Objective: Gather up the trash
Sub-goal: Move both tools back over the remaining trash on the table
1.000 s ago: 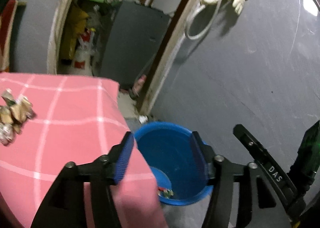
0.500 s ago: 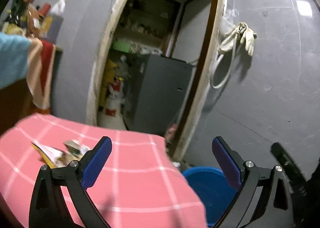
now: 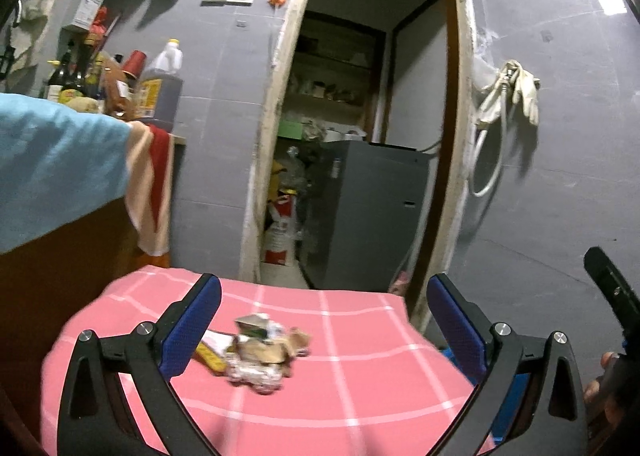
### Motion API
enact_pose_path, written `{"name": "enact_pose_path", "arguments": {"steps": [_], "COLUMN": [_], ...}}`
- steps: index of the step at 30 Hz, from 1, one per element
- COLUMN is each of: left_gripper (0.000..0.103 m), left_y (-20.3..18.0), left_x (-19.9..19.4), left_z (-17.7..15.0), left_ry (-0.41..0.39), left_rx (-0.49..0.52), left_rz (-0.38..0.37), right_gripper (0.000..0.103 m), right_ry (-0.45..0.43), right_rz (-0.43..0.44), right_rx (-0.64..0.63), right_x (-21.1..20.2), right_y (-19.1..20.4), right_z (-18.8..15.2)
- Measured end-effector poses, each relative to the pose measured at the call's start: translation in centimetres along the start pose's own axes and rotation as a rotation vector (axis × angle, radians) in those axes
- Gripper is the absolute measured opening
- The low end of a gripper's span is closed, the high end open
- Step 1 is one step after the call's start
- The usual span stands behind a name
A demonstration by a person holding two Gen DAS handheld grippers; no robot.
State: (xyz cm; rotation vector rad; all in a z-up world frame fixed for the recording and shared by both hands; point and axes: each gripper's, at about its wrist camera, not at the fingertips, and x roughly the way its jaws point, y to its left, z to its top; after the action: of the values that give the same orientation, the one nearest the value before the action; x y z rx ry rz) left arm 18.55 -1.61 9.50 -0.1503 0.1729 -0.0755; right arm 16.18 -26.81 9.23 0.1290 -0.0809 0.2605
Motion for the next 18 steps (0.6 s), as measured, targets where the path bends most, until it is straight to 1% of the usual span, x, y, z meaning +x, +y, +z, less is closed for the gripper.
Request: {"name": "enact_pose_path", "arguments": {"steps": [4,7,12,15,18], "left_gripper": [0.101,0.101,0.101,0.101,0.101], "left_y": [2.3,4.0,6.5,7.7,9.0], "left_x": [-0.2,-0.2,-0.1,0.4,1.1], "left_z": [0.0,0.2,0.3,-0.1,-0.6], "left_ry": [0.004,0.009,0.026,0.068,0.122], "left_rx": [-0.005,-0.016,-0.022,-0.024,-0.037], "left_rz": [0.051,0.086,0.135,0.152,0.151], "right_gripper": [0.103,0.103,0.103,0.103,0.103], "right_ry": [0.025,0.071,0.142,0.194,0.251], "right_rz": [0.06,0.11,0.162,0.182,0.202], "right_rx": [0.034,0.056,0.003,-0.034,-0.042], "right_x": [1.5,3.4,6.1,7.6,9.2], "right_y": [1.2,2.2,4.6,5.8,6.6], "right_z": [-0.3,-0.8,-2.1,-2.7,-3.3]}}
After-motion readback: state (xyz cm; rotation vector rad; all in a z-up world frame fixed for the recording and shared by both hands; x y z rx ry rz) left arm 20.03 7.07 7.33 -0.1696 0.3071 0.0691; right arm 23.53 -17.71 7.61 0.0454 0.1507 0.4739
